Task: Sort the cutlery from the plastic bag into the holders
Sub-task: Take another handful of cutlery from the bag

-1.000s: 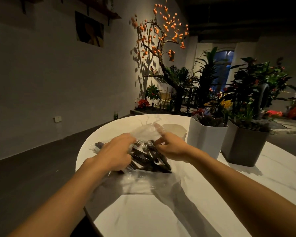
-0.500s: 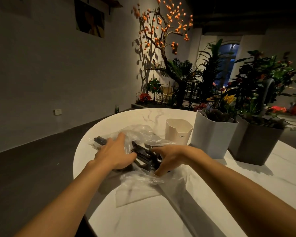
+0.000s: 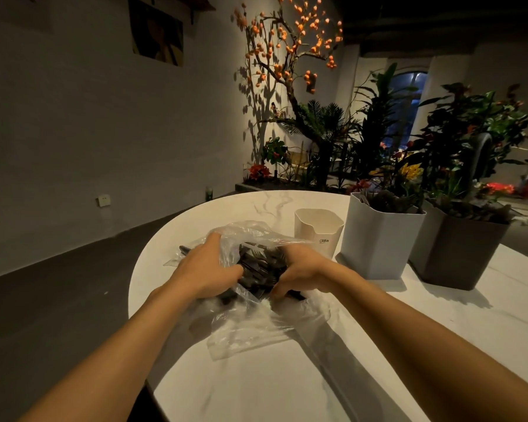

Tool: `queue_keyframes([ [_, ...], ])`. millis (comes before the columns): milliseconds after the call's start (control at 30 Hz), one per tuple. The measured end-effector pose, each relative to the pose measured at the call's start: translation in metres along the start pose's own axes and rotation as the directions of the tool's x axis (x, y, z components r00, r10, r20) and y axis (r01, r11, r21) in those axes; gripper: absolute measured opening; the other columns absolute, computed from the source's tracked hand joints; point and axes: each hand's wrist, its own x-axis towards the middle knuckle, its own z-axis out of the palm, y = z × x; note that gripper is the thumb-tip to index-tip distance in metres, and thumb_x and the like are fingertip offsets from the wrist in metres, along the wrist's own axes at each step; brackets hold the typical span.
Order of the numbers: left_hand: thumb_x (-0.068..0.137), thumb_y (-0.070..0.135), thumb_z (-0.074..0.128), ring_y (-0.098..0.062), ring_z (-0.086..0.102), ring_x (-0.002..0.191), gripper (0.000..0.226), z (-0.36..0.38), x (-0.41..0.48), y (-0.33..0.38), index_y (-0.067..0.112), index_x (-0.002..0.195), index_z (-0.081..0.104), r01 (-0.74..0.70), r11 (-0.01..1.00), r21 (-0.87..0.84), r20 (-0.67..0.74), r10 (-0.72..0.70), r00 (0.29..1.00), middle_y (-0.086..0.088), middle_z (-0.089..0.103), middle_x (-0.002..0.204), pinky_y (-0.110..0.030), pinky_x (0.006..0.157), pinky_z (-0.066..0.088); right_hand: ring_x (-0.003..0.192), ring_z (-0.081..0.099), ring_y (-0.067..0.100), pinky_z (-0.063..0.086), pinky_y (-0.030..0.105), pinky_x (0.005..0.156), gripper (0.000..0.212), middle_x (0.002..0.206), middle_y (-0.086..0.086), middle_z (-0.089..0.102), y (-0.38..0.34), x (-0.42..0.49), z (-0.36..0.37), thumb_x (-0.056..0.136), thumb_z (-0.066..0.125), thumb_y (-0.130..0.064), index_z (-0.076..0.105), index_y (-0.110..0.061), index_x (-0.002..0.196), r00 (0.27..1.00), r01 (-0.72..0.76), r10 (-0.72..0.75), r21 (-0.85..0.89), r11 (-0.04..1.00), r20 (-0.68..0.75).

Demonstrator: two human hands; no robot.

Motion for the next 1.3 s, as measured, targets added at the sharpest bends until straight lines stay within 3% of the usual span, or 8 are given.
queue_keyframes([
  [233, 0.083, 0.017, 0.067, -0.026, 0.056, 0.105, 0.074, 0.006, 0.001, 0.003, 0.032, 0.146, 0.030, -0.031, 0.991, -0.133, -0.061, 0.023, 0.998, -0.003, 0.055, 0.124, -0.040, 0.081, 0.053, 0.095, 0.068, 0.025, 0.060, 0.042, 0.089, 0.065, 0.101, 0.004, 0.072, 0.006, 0.004, 0.001, 0.056, 0.091, -0.004, 0.067, -0.018, 0.114, 0.998, -0.054, 0.055, 0.241, 0.969, 0.003],
  [367, 0.079, 0.011, 0.068, -0.027, 0.056, 0.104, 0.074, 0.008, 0.002, 0.002, 0.032, 0.141, 0.034, -0.023, 0.974, -0.225, -0.081, 0.005, 0.997, -0.002, 0.055, 0.122, -0.043, 0.085, 0.055, 0.098, 0.064, 0.019, 0.054, 0.033, 0.093, 0.064, 0.101, -0.002, 0.068, 0.004, 0.002, -0.002, 0.064, 0.094, -0.017, 0.059, -0.025, 0.116, 0.996, -0.033, 0.007, 0.301, 0.953, 0.088],
  [533, 0.078, 0.005, 0.072, -0.020, 0.055, 0.108, 0.079, 0.011, 0.002, 0.000, 0.031, 0.145, 0.037, -0.086, 0.962, -0.257, -0.042, 0.078, 0.996, -0.001, 0.055, 0.133, -0.023, 0.070, 0.048, 0.105, 0.058, 0.023, 0.055, 0.042, 0.097, 0.084, 0.120, 0.004, 0.056, -0.002, 0.013, 0.005, 0.055, 0.085, -0.045, 0.050, -0.033, 0.130, 0.995, -0.059, 0.063, -0.058, 0.997, 0.079],
  [667, 0.075, 0.004, 0.074, -0.020, 0.050, 0.121, 0.091, 0.010, -0.001, -0.001, 0.030, 0.152, 0.034, -0.111, 0.966, -0.233, 0.001, 0.114, 0.993, 0.001, 0.047, 0.148, -0.025, 0.082, 0.046, 0.108, 0.047, 0.026, 0.050, 0.044, 0.098, 0.074, 0.120, 0.004, 0.044, -0.010, 0.012, 0.009, 0.056, 0.079, -0.062, 0.041, -0.035, 0.114, 0.996, -0.051, 0.073, -0.330, 0.943, 0.053],
  [800, 0.073, 0.003, 0.075, -0.020, 0.051, 0.122, 0.095, 0.010, -0.003, 0.000, 0.027, 0.154, 0.033, -0.122, 0.969, -0.214, 0.017, 0.128, 0.992, 0.000, 0.049, 0.147, -0.027, 0.088, 0.047, 0.104, 0.057, 0.024, 0.054, 0.041, 0.095, 0.084, 0.122, 0.002, 0.057, -0.025, 0.012, 0.016, 0.064, 0.081, -0.060, 0.043, -0.025, 0.130, 0.993, -0.028, 0.064, -0.330, 0.944, 0.098],
  [933, 0.066, 0.014, 0.082, -0.026, 0.051, 0.134, 0.105, 0.011, -0.002, 0.003, 0.027, 0.156, 0.029, -0.136, 0.976, -0.171, 0.029, 0.143, 0.989, -0.001, 0.047, 0.152, -0.036, 0.103, 0.051, 0.119, 0.048, 0.029, 0.049, 0.045, 0.103, 0.099, 0.132, 0.005, 0.044, -0.033, 0.016, 0.023, 0.062, 0.077, -0.063, 0.034, -0.026, 0.144, 0.997, -0.055, 0.071, -0.348, 0.936, 0.035],
  [1167, 0.068, 0.014, 0.077, -0.026, 0.040, 0.143, 0.110, 0.010, -0.005, 0.001, 0.032, 0.159, 0.019, -0.169, 0.983, -0.069, 0.057, 0.173, 0.983, 0.003, 0.036, 0.160, -0.043, 0.110, 0.047, 0.107, 0.054, 0.027, 0.054, 0.041, 0.096, 0.079, 0.123, 0.008, 0.048, -0.040, 0.014, 0.014, 0.067, 0.082, -0.045, 0.044, -0.026, 0.133, 0.989, -0.114, 0.137, -0.307, 0.945, 0.054],
  [1300, 0.069, 0.013, 0.077, -0.024, 0.046, 0.137, 0.105, 0.010, -0.007, 0.001, 0.033, 0.157, 0.022, -0.179, 0.983, -0.033, 0.056, 0.181, 0.982, 0.004, 0.042, 0.155, -0.041, 0.107, 0.049, 0.095, 0.062, 0.023, 0.055, 0.031, 0.078, 0.058, 0.108, 0.005, 0.062, -0.039, 0.014, 0.008, 0.070, 0.081, -0.027, 0.051, -0.018, 0.119, 0.984, -0.161, 0.174, -0.234, 0.959, 0.035],
])
